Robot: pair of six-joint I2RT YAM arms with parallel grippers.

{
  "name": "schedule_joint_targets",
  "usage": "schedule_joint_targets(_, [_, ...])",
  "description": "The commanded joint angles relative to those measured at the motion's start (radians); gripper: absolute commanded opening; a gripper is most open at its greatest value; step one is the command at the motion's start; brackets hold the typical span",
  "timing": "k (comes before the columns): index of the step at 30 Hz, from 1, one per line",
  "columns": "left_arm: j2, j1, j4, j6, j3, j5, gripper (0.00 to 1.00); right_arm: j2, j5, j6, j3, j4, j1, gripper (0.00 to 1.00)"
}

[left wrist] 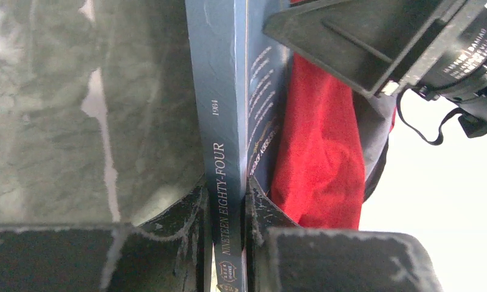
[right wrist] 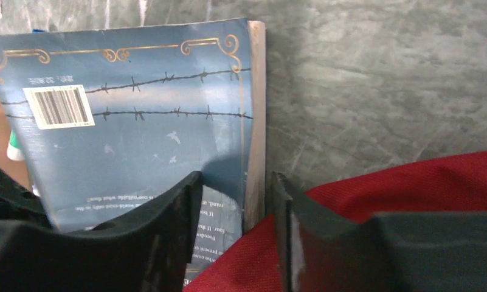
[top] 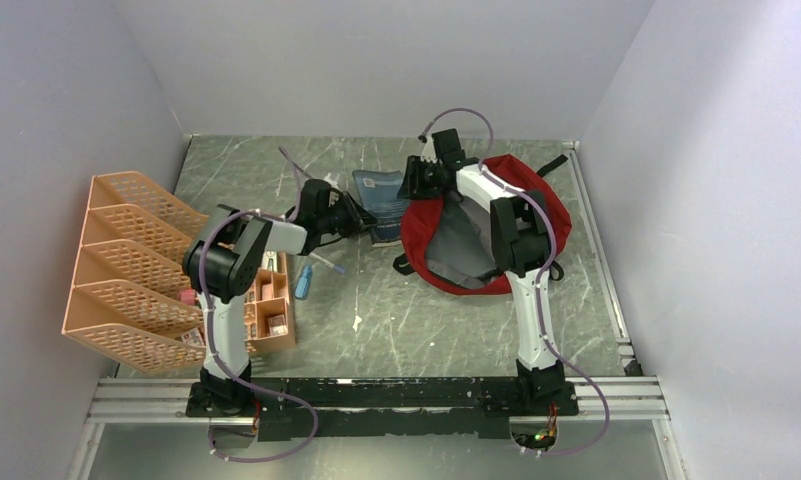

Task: Pack the student bag
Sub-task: Pick up the book from the center of the board.

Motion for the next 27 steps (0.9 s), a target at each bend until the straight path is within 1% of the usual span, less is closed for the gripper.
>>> schedule_joint_targets(1, [-0.138, -0.022, -0.028, 0.141, 0.057, 0.0, 0.05, -0.101, 0.035, 0.01, 0.032, -0.001, 0.01, 0.54])
schedule_joint_targets(2, [-0.158, -0.022, -0.049, 0.165, 0.063, -0.012, 0.05, -0.126, 0.035, 0.014, 0.022, 0.018, 0.01, 0.58])
schedule_joint_targets(4, [-0.204, -0.02, -0.101, 0.226, 0.082, -0.037, 0.05, -0.187, 0.027, 0.014, -0.017, 0.071, 0.011, 0.61])
schedule_joint_targets(10, [-0.371, -0.02, -0.239, 0.467, 0.13, -0.104, 0.05, -0.384, 0.021, 0.04, -0.188, 0.237, 0.01, 0.63])
schedule_joint_targets(12, [-0.447, -0.022, -0.226, 0.568, 0.086, -0.134, 0.05, -0.457, 0.017, 0.074, -0.26, 0.305, 0.011, 0.63])
schedule_joint_targets(15, [-0.587, -0.022, -0.141, 0.666, -0.023, -0.176, 0.05, -0.582, -0.003, 0.123, -0.389, 0.439, 0.012, 0.65])
schedule_joint_targets(16, [-0.633, -0.022, -0.114, 0.711, -0.057, -0.174, 0.05, -0.628, -0.006, 0.142, -0.436, 0.497, 0.013, 0.66])
schedule_joint_targets(18, [-0.725, -0.022, -0.071, 0.792, -0.123, -0.165, 0.05, -0.708, -0.01, 0.181, -0.511, 0.561, 0.014, 0.67])
schedule_joint_targets(22, [-0.904, -0.025, 0.007, 0.935, -0.245, -0.128, 0.05, -0.844, -0.016, 0.219, -0.61, 0.6, 0.031, 0.68])
schedule_joint_targets(24, [-0.955, -0.024, -0.014, 0.97, -0.258, -0.081, 0.05, -0.902, -0.052, 0.21, -0.671, 0.664, 0.039, 0.68])
schedule_joint_targets(25, [-0.972, -0.023, -0.036, 1.016, -0.254, -0.044, 0.05, -0.926, -0.08, 0.201, -0.706, 0.706, 0.043, 0.69])
schedule_joint_targets(27, [-1.001, -0.025, -0.087, 1.064, -0.241, 0.033, 0.05, -0.983, -0.134, 0.169, -0.778, 0.805, 0.053, 0.73])
